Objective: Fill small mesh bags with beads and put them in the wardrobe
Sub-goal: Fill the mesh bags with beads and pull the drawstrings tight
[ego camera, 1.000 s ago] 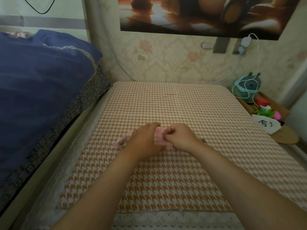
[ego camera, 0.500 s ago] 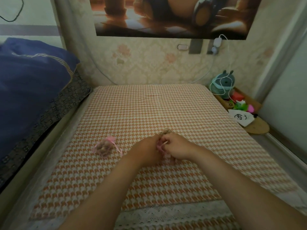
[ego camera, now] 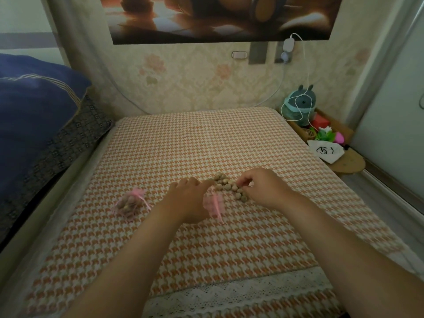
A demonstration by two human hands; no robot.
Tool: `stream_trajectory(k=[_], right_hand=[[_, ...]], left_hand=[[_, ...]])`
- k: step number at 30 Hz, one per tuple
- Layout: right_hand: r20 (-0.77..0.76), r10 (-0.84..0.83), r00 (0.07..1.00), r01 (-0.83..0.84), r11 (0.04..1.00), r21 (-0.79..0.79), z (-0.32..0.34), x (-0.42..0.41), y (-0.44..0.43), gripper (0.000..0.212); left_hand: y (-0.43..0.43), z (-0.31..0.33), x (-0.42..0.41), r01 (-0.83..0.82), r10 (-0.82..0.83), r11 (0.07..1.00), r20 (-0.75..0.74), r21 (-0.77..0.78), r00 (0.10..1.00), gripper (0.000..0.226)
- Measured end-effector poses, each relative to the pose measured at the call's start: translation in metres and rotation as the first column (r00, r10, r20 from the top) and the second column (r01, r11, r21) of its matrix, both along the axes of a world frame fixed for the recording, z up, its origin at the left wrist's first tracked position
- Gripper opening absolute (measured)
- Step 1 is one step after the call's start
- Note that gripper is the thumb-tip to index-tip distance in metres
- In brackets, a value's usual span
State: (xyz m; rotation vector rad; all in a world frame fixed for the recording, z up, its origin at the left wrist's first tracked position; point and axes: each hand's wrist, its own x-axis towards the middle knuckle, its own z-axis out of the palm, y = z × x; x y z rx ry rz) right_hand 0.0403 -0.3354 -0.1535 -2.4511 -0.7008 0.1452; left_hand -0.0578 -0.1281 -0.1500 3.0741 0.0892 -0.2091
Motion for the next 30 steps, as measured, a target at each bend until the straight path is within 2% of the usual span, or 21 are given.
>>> stream_trajectory(k=[3,4,6,7,9,12,15,19,24,27,30], right_hand=[[0.079,0.095,0.992,-0.083,0.986,-0.143,0.001,-0.001,0.007,0.019],[0.1,0.124,0.987,-0.103,0.976,-0.193,0.001,-0.001,0.01,0.019],[0.13,0.15,0.98,-0.106,0.949,-0.295,0.001,-0.002,0.016,0.018],[0.141,0.15,0.979,-0.094,0.936,-0.34,0.0,-0.003,0.019,0.018],[0.16,0.141,0.977,-0.068,0.916,-0.396,-0.001,-0.004,0.022,0.019],[0.183,0.157,0.97,-0.071,0.911,-0.405,-0.004,-0.005,0.026,0.021],[0.144,0.149,0.978,-0.098,0.945,-0.311,-0.007,-0.006,0.027,0.02],[0.108,0.119,0.987,-0.104,0.985,-0.138,-0.012,-0.004,0.026,0.019],[0.01,0.123,0.992,-0.124,0.987,0.105,-0.012,-0.004,0.031,0.013],[-0.023,0.133,0.991,-0.123,0.959,0.257,-0.006,-0.009,0.036,0.009],[-0.004,0.147,0.989,-0.136,0.921,0.366,0.005,-0.018,0.045,0.012]], left_hand=[[-0.005,0.004,-0.003,0.043,0.002,0.985,0.266,-0.164,0.964,0.05],[-0.012,0.005,-0.004,0.058,0.018,0.971,0.314,-0.232,0.949,0.038],[-0.028,0.002,-0.004,0.016,0.088,0.948,0.309,-0.318,0.947,0.024],[-0.035,-0.001,-0.003,-0.028,0.126,0.947,0.288,-0.321,0.949,0.024],[-0.043,-0.011,-0.001,-0.112,0.19,0.953,0.268,-0.28,0.945,0.03],[-0.042,-0.021,0.004,-0.214,0.266,0.953,0.252,-0.216,0.93,0.026],[-0.034,-0.024,0.005,-0.255,0.294,0.947,0.212,-0.195,0.932,0.021],[-0.023,-0.017,0.003,-0.23,0.272,0.952,0.209,-0.204,0.939,0.02],[-0.009,-0.006,-0.006,-0.18,0.29,0.893,0.223,-0.412,0.931,0.003],[0.0,0.0,-0.011,-0.141,0.281,0.874,0.246,-0.465,0.928,0.021],[0.006,0.006,-0.015,-0.16,0.296,0.853,0.208,-0.496,0.932,0.022]])
